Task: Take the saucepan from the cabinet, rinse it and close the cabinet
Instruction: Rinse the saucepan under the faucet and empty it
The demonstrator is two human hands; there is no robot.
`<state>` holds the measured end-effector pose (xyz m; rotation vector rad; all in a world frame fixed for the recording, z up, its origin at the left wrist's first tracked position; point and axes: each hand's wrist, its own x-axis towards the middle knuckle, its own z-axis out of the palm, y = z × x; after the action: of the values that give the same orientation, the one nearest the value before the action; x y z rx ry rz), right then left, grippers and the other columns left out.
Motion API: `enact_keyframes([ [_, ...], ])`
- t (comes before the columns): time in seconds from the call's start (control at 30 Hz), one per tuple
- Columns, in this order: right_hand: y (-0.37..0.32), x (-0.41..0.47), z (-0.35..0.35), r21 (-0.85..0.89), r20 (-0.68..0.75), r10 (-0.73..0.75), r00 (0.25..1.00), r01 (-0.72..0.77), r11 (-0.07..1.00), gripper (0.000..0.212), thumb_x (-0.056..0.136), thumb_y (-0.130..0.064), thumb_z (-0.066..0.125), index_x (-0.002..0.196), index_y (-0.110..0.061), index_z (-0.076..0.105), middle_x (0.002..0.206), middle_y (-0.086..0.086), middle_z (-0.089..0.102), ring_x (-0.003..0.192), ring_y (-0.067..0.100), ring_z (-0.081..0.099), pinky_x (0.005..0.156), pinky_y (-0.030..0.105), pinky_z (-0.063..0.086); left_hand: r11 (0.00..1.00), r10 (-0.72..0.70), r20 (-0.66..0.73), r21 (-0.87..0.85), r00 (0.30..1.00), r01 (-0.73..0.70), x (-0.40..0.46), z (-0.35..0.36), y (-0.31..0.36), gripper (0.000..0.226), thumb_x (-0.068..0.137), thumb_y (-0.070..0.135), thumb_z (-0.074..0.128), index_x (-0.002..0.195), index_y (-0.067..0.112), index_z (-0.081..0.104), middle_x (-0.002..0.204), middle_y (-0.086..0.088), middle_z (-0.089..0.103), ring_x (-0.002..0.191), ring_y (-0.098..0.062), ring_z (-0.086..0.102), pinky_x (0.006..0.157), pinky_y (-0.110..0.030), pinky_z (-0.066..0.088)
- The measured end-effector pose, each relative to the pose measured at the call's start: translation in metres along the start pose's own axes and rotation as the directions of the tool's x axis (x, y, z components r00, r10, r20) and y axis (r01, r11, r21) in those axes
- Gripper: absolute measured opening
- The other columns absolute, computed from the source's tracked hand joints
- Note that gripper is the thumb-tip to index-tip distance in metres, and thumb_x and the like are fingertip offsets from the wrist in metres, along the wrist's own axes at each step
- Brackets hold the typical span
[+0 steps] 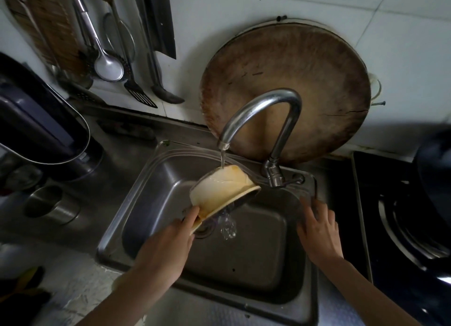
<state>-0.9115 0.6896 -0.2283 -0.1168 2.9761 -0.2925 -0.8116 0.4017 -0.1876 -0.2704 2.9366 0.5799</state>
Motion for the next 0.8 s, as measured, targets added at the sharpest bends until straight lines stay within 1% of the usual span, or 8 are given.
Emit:
enact_keyframes([
  [0.1, 0.000, -0.005, 0.002, 0.024, 0.009, -0.001, 1.000, 0.001, 1.000, 0.063, 0.088, -0.033, 0.053, 0.145, -0.025, 0.026, 0.138, 0.016, 0.034, 0.118, 0.037, 0.040, 0.096, 0.050, 0.043, 0.981, 0.093, -0.037, 0.176, 0.995, -0.085, 0.008, -0.008, -0.004, 0.066, 0.094, 0.030, 0.044, 0.145, 0.036, 0.004, 0.107, 0.003, 0.060, 0.065, -0.006, 0.058, 0.057, -0.020, 0.052],
  [0.3, 0.001, -0.012, 0.003, 0.026, 0.020, -0.005, 1.000, 0.005, 1.000, 0.064, 0.091, -0.031, 0.051, 0.146, -0.026, 0.020, 0.140, 0.015, 0.031, 0.118, 0.034, 0.039, 0.097, 0.047, 0.043, 0.864, 0.187, -0.037, 0.481, 0.982, -0.147, 0.023, -0.022, 0.004, 0.070, 0.093, 0.013, 0.043, 0.146, 0.033, 0.002, 0.108, -0.001, 0.061, 0.056, -0.011, 0.047, 0.046, -0.021, 0.034],
  [0.37, 0.000, -0.014, 0.004, 0.038, 0.018, -0.004, 1.000, 0.004, 0.999, 0.064, 0.090, -0.028, 0.052, 0.146, -0.026, 0.021, 0.140, 0.015, 0.031, 0.118, 0.035, 0.041, 0.097, 0.048, 0.043, 0.857, 0.203, -0.047, 0.492, 0.978, -0.154, 0.025, -0.021, 0.005, 0.067, 0.093, 0.014, 0.043, 0.146, 0.033, 0.006, 0.107, 0.000, 0.063, 0.055, -0.013, 0.052, 0.045, -0.022, 0.033],
  [0.47, 0.001, -0.015, 0.004, 0.048, 0.022, -0.011, 1.000, 0.010, 0.999, 0.066, 0.089, -0.027, 0.055, 0.146, -0.026, 0.022, 0.141, 0.016, 0.031, 0.118, 0.034, 0.040, 0.097, 0.048, 0.044, 0.897, 0.193, -0.062, 0.415, 0.979, -0.150, 0.028, -0.012, 0.000, 0.062, 0.093, 0.019, 0.045, 0.143, 0.034, 0.013, 0.103, 0.001, 0.066, 0.064, -0.012, 0.064, 0.048, -0.022, 0.041],
  [0.57, 0.004, -0.016, 0.003, 0.049, 0.027, -0.014, 1.000, 0.013, 0.999, 0.067, 0.089, -0.029, 0.054, 0.146, -0.027, 0.020, 0.142, 0.014, 0.027, 0.121, 0.032, 0.037, 0.098, 0.046, 0.043, 0.948, 0.129, -0.102, 0.304, 0.986, -0.093, 0.032, -0.002, -0.006, 0.058, 0.092, 0.025, 0.050, 0.141, 0.035, 0.021, 0.096, 0.000, 0.069, 0.065, -0.011, 0.067, 0.054, -0.025, 0.055],
  [0.63, 0.005, -0.016, 0.004, 0.047, 0.033, -0.007, 0.999, 0.005, 0.999, 0.066, 0.090, -0.029, 0.053, 0.146, -0.027, 0.019, 0.143, 0.013, 0.027, 0.122, 0.031, 0.036, 0.099, 0.045, 0.042, 0.963, 0.095, -0.115, 0.264, 0.989, -0.062, 0.035, 0.000, -0.010, 0.059, 0.092, 0.025, 0.050, 0.142, 0.032, 0.020, 0.098, -0.001, 0.068, 0.067, -0.012, 0.067, 0.060, -0.028, 0.059],
  [0.7, 0.005, -0.017, 0.004, 0.034, 0.039, -0.004, 0.999, 0.003, 0.999, 0.065, 0.091, -0.029, 0.051, 0.147, -0.027, 0.018, 0.143, 0.013, 0.027, 0.122, 0.031, 0.036, 0.100, 0.045, 0.042, 0.956, 0.114, -0.125, 0.285, 0.986, -0.074, 0.036, 0.000, -0.016, 0.060, 0.091, 0.024, 0.052, 0.142, 0.032, 0.022, 0.098, -0.002, 0.068, 0.062, -0.011, 0.063, 0.055, -0.025, 0.055],
  [0.8, 0.005, -0.017, 0.005, 0.029, 0.054, 0.008, 0.999, -0.010, 1.000, 0.064, 0.091, -0.031, 0.049, 0.147, -0.027, 0.017, 0.144, 0.012, 0.025, 0.124, 0.030, 0.034, 0.102, 0.044, 0.041, 0.921, 0.160, -0.177, 0.381, 0.971, -0.082, 0.033, -0.005, -0.025, 0.062, 0.089, 0.027, 0.055, 0.142, 0.033, 0.023, 0.092, 0.000, 0.068, 0.048, -0.009, 0.045, 0.041, -0.019, 0.036],
])
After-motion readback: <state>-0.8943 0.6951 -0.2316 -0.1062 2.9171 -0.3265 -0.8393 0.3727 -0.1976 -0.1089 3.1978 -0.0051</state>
